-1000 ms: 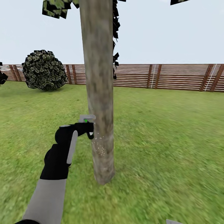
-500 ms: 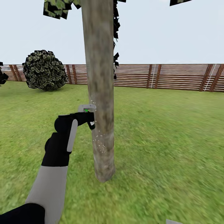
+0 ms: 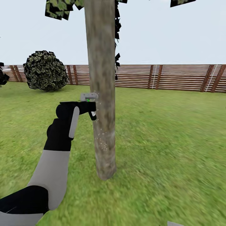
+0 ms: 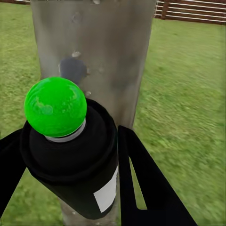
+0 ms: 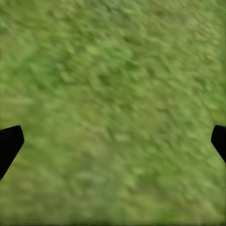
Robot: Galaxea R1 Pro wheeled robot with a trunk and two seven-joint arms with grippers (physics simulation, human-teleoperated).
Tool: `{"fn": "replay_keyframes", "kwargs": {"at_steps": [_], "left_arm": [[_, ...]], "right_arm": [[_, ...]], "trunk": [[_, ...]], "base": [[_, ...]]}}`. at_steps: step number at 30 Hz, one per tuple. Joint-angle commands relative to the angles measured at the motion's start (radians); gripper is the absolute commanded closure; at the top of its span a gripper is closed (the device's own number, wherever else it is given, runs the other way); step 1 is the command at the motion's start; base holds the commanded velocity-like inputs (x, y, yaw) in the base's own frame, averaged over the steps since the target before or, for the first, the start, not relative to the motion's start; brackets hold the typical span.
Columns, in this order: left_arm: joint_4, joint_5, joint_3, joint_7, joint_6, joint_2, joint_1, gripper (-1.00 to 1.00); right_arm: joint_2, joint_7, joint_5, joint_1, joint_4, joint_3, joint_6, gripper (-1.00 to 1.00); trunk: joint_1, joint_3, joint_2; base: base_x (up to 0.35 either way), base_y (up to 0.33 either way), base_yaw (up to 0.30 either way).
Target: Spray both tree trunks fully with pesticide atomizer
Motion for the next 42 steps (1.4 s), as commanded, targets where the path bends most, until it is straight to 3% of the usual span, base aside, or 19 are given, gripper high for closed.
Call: {"fn": "replay_keyframes", "kwargs": {"at_steps": [1, 8, 13, 16, 26, 32, 42], "left_arm": [[-0.001, -0.002, 0.0, -0.004, 0.004, 0.0, -0.001, 1.0], [0.012, -0.002, -0.004, -0.004, 0.004, 0.0, -0.014, 1.0], [0.106, -0.004, 0.001, -0.003, 0.004, 0.0, -0.167, 1.0], [0.109, -0.004, 0.022, -0.004, 0.004, 0.0, -0.201, 1.0], [0.101, 0.001, 0.018, -0.004, 0.004, 0.0, -0.217, 1.0], [0.163, 0.034, 0.025, -0.003, 0.004, 0.0, -0.29, 1.0], [0.167, 0.041, 0.03, -0.003, 0.004, 0.0, -0.299, 1.0]], "right_arm": [[0.0, 0.003, -0.001, -0.001, 0.004, -0.008, -0.01, -1.0], [0.001, 0.003, -0.001, -0.001, 0.004, -0.008, -0.01, -1.0], [0.001, 0.003, -0.001, -0.002, 0.004, -0.008, -0.01, -1.0], [0.001, 0.003, -0.001, -0.002, 0.004, -0.008, -0.01, -1.0], [0.001, 0.003, -0.001, -0.002, 0.004, -0.008, -0.01, -1.0], [0.0, 0.003, -0.001, -0.002, 0.004, -0.008, -0.01, -1.0], [0.001, 0.003, -0.001, -0.001, 0.004, -0.008, -0.01, -1.0]], "trunk": [[0.0, -0.001, -0.001], [0.0, -0.001, -0.001], [0.0, -0.001, -0.001], [0.0, -0.001, -0.001], [0.0, -0.001, -0.001], [0.0, -0.001, -0.001], [0.0, -0.001, -0.001]], "base": [[-0.237, 0.059, 0.0], [-0.101, 0.022, 0.0], [-0.006, 0.001, 0.0], [-0.064, 0.017, 0.0], [-0.107, 0.027, 0.0], [-0.044, 0.001, 0.0], [-0.252, 0.052, 0.0]]}}
